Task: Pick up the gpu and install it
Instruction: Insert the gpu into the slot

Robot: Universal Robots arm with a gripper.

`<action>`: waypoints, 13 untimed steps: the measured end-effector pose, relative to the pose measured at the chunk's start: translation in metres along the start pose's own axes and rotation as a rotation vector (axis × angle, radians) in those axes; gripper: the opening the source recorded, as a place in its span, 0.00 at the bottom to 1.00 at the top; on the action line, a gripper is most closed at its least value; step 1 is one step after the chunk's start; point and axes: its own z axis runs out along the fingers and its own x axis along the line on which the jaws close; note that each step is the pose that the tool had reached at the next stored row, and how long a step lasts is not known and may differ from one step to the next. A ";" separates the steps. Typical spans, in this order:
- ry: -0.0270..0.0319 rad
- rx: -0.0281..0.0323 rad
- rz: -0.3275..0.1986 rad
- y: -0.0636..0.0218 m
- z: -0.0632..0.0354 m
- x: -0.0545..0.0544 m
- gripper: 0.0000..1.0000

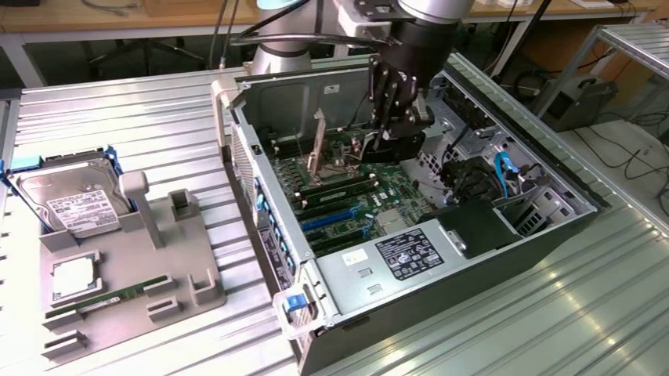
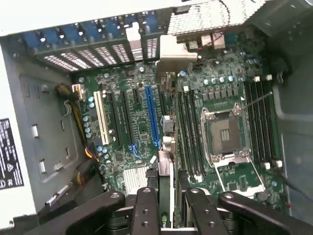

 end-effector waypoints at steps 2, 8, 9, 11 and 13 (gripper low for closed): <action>0.0009 0.0007 -0.052 0.0081 0.0044 0.004 0.26; 0.0015 0.0037 -0.082 0.0308 0.0225 0.025 0.26; 0.0014 0.0042 -0.085 0.0316 0.0240 0.025 0.26; 0.0015 0.0054 -0.092 0.0327 0.0268 0.025 0.26; 0.0018 0.0072 -0.102 0.0345 0.0316 0.023 0.26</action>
